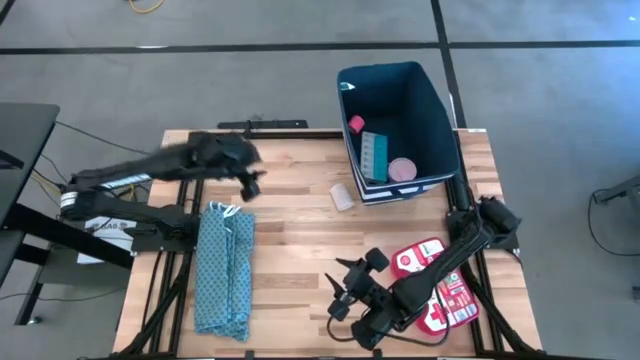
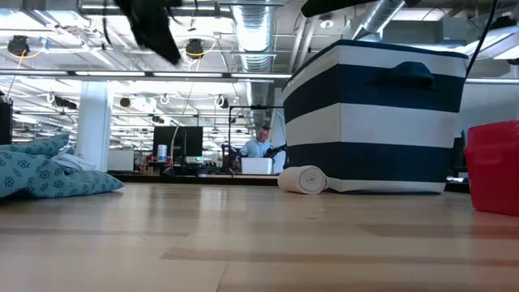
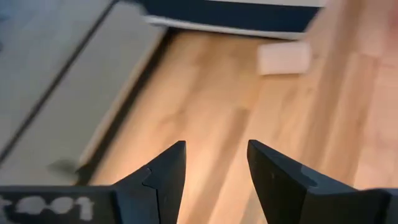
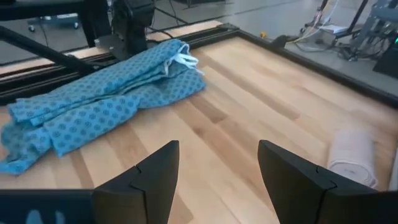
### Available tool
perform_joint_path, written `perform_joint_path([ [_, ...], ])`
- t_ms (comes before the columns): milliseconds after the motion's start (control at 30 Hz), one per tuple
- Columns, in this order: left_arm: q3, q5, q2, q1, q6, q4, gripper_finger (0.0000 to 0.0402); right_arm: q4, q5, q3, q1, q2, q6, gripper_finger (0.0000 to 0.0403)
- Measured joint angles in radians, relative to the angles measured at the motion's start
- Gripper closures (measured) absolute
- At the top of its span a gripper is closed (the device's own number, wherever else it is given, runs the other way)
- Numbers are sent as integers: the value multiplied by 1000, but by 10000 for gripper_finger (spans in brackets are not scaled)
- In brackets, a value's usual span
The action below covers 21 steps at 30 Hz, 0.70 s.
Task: Pick & place medical supplies in basket/bin
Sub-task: Put the white bandage into the blue bin
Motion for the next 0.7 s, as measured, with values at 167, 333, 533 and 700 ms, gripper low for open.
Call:
perform_joint_path([
  [167, -363, 122, 45, 0, 31, 601, 237, 6, -55, -1, -10, 12, -4, 188],
  [333, -592, 102, 219, 15, -26, 1221, 237, 6, -133, 0, -40, 12, -12, 188],
  [533, -554, 40, 510, 30, -66, 1408, 237, 13, -171, 0, -89, 12, -12, 188],
  [700, -372, 27, 719, 41, -119, 1297, 238, 13, -271, 0, -126, 12, -14, 188],
])
